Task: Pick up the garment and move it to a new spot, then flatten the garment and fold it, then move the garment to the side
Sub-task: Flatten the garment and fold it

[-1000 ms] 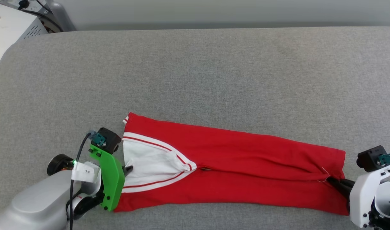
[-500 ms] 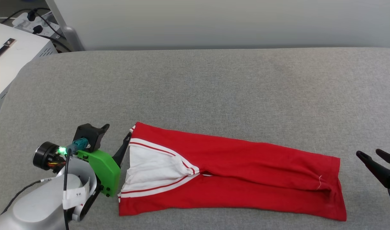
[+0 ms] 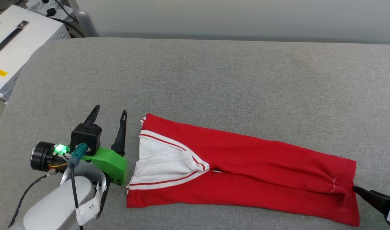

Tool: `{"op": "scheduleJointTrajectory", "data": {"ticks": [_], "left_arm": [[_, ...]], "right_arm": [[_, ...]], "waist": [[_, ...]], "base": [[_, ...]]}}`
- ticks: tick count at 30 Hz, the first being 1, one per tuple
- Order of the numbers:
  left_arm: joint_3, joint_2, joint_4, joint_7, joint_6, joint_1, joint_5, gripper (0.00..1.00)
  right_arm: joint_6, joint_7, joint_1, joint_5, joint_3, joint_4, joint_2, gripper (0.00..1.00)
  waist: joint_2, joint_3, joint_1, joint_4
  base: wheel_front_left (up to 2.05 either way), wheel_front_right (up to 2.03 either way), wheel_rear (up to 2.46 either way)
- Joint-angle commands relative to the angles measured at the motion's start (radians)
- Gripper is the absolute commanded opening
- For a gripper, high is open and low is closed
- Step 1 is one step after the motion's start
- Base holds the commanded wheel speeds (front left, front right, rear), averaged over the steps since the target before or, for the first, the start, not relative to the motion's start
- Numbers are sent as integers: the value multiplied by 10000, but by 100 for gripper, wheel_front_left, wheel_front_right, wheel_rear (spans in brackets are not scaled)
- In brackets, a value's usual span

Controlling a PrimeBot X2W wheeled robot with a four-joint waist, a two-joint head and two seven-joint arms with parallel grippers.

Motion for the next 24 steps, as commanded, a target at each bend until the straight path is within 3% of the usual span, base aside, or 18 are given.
{"op": "scheduleJointTrajectory", "data": {"ticks": [1, 5, 19, 20, 22, 24], "left_arm": [[313, -171, -101, -55, 87, 396, 321, 100], [1440, -719, -339, -56, 46, 1189, 1182, 100], [4883, -2979, -659, -58, -965, 3298, 3966, 100], [5091, -3130, -682, -58, -1076, 3419, 4162, 100], [5437, -3401, -701, -58, -1251, 3635, 4469, 100], [5729, -3664, -692, -58, -1453, 3819, 4729, 100]], "right_arm": [[-6, 40, -98, 5, 64, 117, 97, 100], [-6, 84, -260, 7, 319, 405, 396, 100], [-6, -142, -892, -62, 1471, 396, 1050, 100], [-6, -188, -967, -72, 1540, 414, 1060, 45], [-6, -274, -1082, -100, 1688, 434, 1082, 0], [-6, -361, -1174, -107, 1801, 485, 1085, 0]], "waist": [[66, 182, 0, 177], [66, 329, 0, 315], [66, 543, 0, 486], [66, 550, 0, 482], [66, 546, 0, 479], [66, 538, 0, 472]], "base": [[0, 0, 0], [0, 0, 0], [0, 0, 0], [0, 0, 0], [0, 0, 0], [0, 0, 0]]}}
